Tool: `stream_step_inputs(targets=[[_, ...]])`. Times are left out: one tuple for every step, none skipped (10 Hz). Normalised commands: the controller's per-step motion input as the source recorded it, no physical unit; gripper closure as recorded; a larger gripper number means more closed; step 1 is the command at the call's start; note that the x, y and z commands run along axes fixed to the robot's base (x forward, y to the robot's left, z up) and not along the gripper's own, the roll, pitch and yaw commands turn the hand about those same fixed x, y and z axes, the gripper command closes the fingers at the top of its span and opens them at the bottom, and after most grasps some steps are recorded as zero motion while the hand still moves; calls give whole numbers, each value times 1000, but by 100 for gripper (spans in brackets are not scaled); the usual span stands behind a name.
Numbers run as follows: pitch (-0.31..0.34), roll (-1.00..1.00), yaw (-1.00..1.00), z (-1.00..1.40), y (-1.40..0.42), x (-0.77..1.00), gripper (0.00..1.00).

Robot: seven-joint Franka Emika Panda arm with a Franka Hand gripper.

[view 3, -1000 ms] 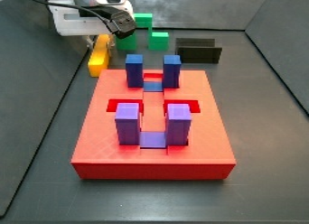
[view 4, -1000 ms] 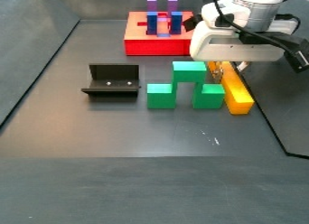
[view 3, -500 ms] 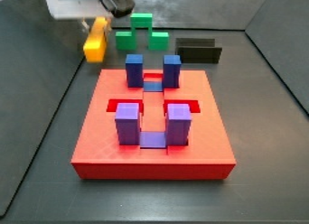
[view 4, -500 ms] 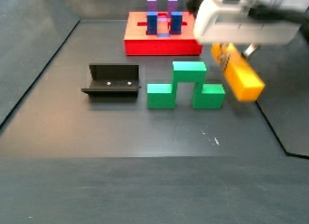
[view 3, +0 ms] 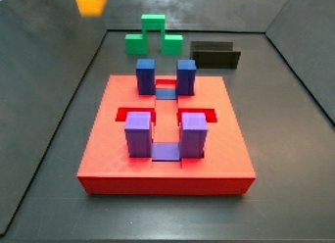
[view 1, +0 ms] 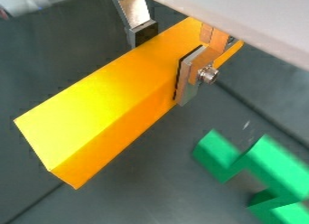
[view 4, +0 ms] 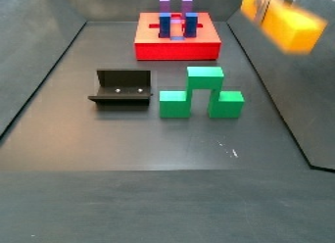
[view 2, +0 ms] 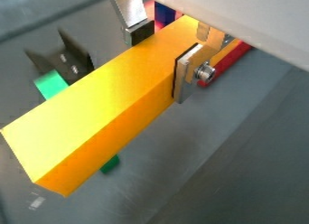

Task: Pick up the yellow object. Move up. Move to above the board. Insert the yellow object.
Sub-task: Move to above the board.

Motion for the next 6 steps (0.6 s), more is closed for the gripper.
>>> stream_step_inputs(targets=[[65, -68, -5, 1400, -4, 19, 100], [76, -74, -7, 1400, -8, 14, 100], [58, -70, -7, 865, 0, -1, 100], [36, -71, -5, 409, 2, 28, 100], [44, -63, -6, 246, 6, 39, 100], [367, -12, -359, 241, -1400, 870, 100]])
